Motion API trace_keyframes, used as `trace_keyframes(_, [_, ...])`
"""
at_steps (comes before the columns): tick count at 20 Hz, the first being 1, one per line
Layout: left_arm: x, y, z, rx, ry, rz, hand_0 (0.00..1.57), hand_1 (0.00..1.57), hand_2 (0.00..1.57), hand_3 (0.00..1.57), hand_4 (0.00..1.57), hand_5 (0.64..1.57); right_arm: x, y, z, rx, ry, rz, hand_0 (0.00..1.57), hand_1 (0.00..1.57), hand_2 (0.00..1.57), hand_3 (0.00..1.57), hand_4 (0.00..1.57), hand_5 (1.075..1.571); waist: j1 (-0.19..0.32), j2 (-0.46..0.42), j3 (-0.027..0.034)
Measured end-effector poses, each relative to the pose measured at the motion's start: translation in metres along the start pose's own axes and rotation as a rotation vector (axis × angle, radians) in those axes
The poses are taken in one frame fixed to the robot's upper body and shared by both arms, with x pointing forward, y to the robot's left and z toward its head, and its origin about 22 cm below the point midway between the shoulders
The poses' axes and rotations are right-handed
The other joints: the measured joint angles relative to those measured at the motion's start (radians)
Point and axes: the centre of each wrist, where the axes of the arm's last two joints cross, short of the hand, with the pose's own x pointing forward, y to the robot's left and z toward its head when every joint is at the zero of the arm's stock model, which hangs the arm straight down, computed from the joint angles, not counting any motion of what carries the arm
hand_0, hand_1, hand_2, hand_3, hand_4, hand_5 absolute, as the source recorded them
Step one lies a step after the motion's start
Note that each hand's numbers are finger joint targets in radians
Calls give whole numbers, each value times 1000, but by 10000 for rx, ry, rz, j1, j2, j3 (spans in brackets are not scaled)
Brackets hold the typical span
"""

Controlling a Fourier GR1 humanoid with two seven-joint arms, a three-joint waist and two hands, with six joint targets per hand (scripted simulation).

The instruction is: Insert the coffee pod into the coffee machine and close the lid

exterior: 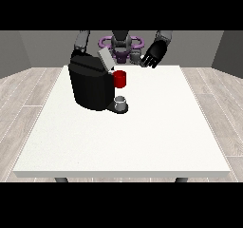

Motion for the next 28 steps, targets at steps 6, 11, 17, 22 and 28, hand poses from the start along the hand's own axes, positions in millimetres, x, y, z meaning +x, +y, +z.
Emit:
trace_keyframes(6, [24, 45, -6, 539, -11, 527, 1235, 1235, 1265, 1266, 502, 1571, 16, 6, -5, 56, -499, -56, 0, 0, 0, 0, 0, 1571, -506, 136, -1])
trace_keyframes(11, [47, 77, -9, 1093, 51, 739, 1216, 1216, 1265, 1256, 470, 1571, 33, -4, -15, -25, -938, -91, 0, 0, 0, 0, 0, 1571, -877, 470, -1])
trace_keyframes(17, [55, 115, -1, 1807, 65, 476, 1222, 1222, 1288, 1238, 475, 1571, 62, -8, -25, -13, -1557, -105, 0, 0, 0, 0, 186, 1571, -1350, 1114, -1])
trace_keyframes(22, [63, 142, 7, 2270, -43, 295, 1258, 1258, 1299, 1245, 494, 1571, 77, -7, -30, -117, -2042, -136, 0, 0, 0, 0, 60, 1571, -1556, 1696, -1])
trace_keyframes(28, [77, 147, 3, 2373, -190, 122, 1175, 1175, 1242, 1216, 464, 1571, 87, -6, -36, -333, -2255, -153, 0, 0, 0, 0, 0, 1571, -1586, 2160, -2])
